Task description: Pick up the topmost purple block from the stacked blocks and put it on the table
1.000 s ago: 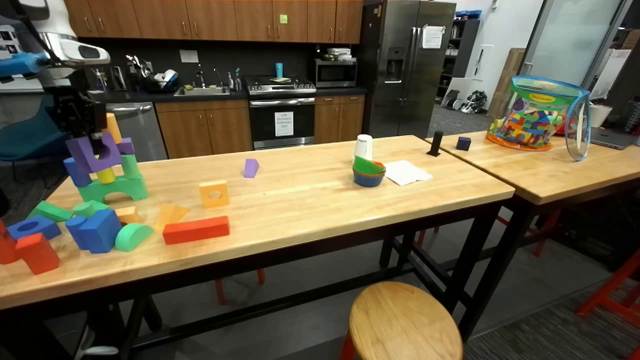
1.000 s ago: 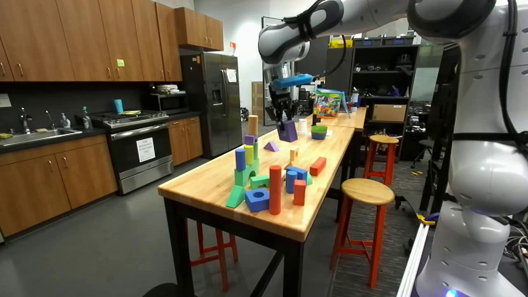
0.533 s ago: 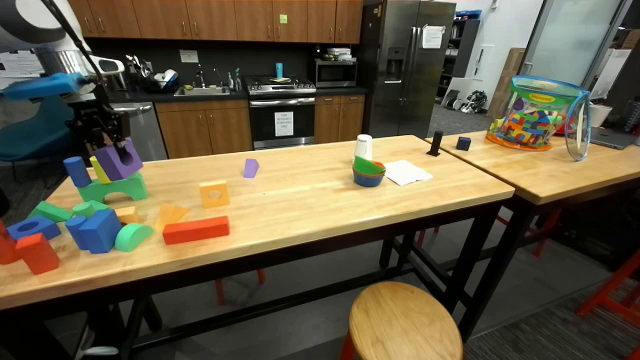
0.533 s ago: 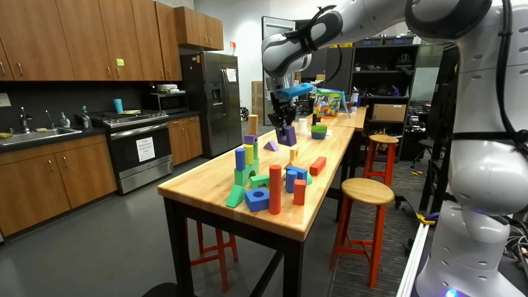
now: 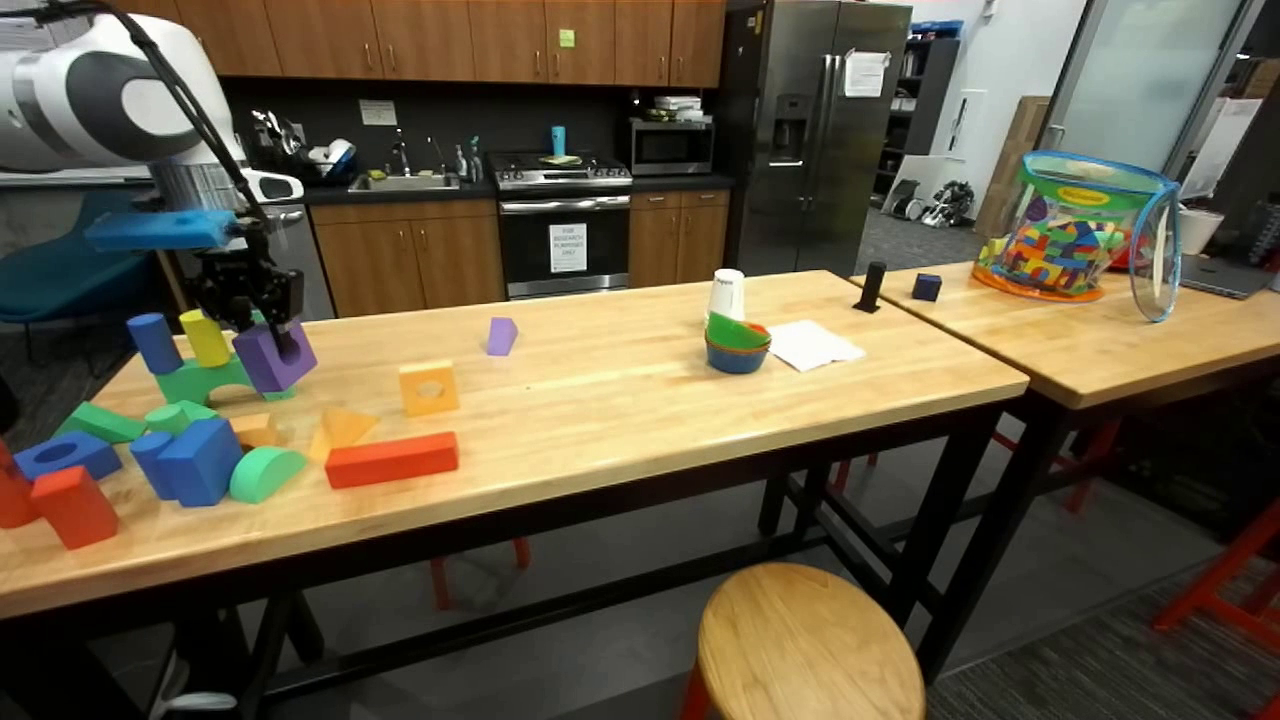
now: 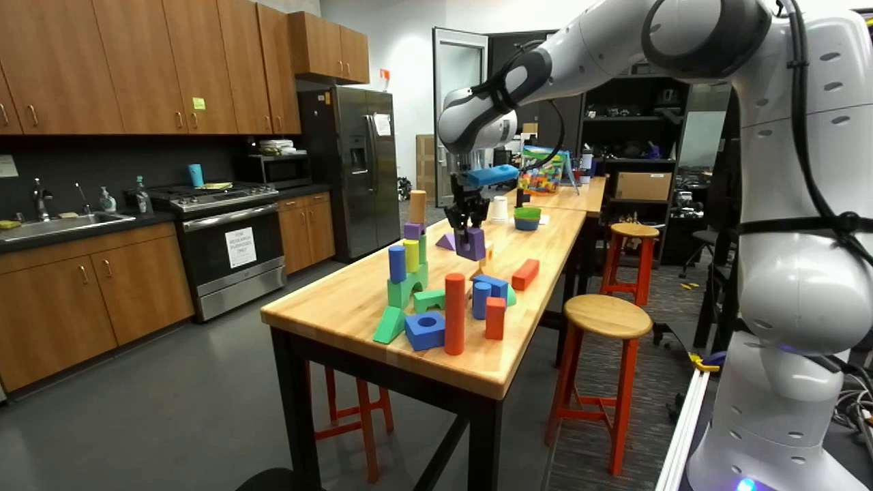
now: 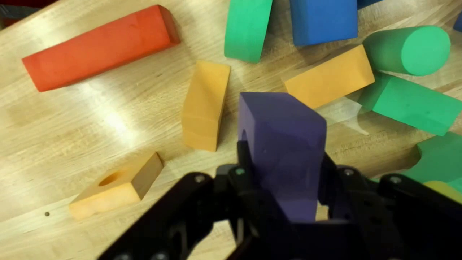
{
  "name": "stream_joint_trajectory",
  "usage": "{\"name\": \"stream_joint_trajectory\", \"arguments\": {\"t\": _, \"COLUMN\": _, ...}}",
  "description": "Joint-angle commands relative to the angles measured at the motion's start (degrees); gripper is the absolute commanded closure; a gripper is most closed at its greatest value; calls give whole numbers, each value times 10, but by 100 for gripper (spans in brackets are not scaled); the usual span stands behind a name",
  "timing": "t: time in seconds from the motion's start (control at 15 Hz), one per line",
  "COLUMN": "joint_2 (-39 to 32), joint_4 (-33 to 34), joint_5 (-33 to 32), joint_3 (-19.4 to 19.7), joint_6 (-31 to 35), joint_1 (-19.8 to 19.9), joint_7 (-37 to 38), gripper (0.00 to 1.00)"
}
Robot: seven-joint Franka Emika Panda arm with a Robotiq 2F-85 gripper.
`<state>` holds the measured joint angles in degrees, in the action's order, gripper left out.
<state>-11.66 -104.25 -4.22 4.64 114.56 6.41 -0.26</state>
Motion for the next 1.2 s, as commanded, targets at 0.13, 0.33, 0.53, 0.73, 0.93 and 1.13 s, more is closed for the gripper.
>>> {"name": "stream_joint_trajectory", "arguments": {"t": 0.13, "joint_2": -27, "joint_4": 6, "joint_5": 6, "joint_3": 1, "joint_6": 8, "joint_1": -3, "joint_7": -8, "gripper": 85}}
{"name": "stream_joint_trajectory", "arguments": {"t": 0.33, "joint_2": -40, "joint_4": 6, "joint_5": 8, "joint_3": -1, "joint_6": 15, "joint_1": -6, "joint_7": -2, "gripper": 85}}
{"name": "stream_joint_trajectory", "arguments": {"t": 0.53, "joint_2": -45, "joint_4": 0, "joint_5": 10, "joint_3": -2, "joint_6": 23, "joint_1": -7, "joint_7": -3, "gripper": 85}}
{"name": "stream_joint_trajectory", "arguments": {"t": 0.73, "joint_2": -46, "joint_4": -5, "joint_5": 10, "joint_3": -1, "joint_6": 30, "joint_1": -6, "joint_7": -3, "gripper": 85}}
{"name": "stream_joint_trajectory", "arguments": {"t": 0.93, "joint_2": -41, "joint_4": -11, "joint_5": 2, "joint_3": 0, "joint_6": 37, "joint_1": -8, "joint_7": 0, "gripper": 85}}
{"name": "stream_joint_trajectory", "arguments": {"t": 1.13, "joint_2": -39, "joint_4": -10, "joint_5": 3, "joint_3": 0, "joint_6": 34, "joint_1": -9, "joint_7": 6, "gripper": 35}}
